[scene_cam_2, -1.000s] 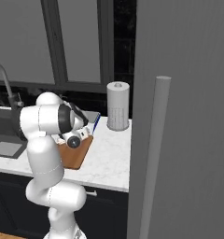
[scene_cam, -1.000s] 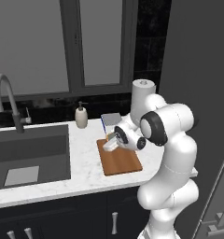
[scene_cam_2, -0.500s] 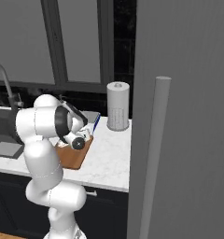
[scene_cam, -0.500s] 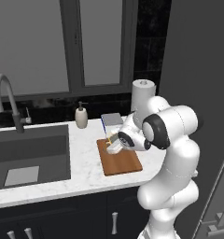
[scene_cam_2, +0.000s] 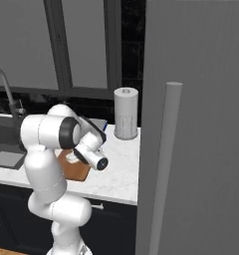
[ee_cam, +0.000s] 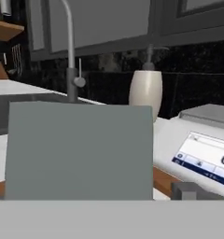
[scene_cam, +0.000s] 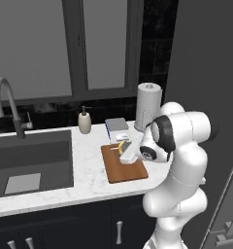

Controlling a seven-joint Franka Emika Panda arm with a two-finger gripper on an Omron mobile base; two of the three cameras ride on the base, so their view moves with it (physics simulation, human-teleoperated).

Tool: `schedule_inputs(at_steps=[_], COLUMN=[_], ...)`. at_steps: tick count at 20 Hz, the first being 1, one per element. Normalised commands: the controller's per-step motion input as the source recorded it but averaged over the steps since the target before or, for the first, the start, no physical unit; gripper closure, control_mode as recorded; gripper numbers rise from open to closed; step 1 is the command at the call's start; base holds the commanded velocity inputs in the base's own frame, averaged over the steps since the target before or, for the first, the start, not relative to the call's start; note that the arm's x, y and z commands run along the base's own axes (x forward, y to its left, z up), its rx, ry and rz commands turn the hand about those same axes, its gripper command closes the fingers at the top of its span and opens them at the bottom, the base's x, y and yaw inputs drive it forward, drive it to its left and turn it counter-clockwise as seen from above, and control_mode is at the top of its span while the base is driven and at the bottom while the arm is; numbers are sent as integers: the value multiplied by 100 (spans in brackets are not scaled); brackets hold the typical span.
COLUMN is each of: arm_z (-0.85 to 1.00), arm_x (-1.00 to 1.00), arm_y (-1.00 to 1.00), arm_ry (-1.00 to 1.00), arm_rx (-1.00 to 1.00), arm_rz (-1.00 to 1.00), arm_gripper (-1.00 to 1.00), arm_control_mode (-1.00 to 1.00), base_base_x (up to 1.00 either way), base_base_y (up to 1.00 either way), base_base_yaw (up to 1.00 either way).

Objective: Pick up the sponge from the counter and clean the cutting board by briefly scrubbing or pressing down on the cutting board. Once finished, release the sponge.

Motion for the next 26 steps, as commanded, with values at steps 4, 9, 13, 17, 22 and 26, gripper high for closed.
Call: schedule_inputs(at_steps=[4,9,13,17,22,26], arm_z=[-100,-100,-100,-92,-37,-15], arm_x=[-69,-58,-33,-30,-13,0], arm_y=[-18,64,75,8,70,100], arm_ry=[2,1,5,6,-2,-1], arm_rx=[-20,-48,-54,-33,-32,-38], arm_rz=[8,0,0,-4,-14,-18], arm_gripper=[-100,-100,-100,-100,-100,-100], arm_control_mode=[-100,-100,-100,-100,-100,-100], base_base_x=[0,0,0,0,0,0], base_base_y=[0,0,0,0,0,0], base_base_yaw=[0,0,0,0,0,0])
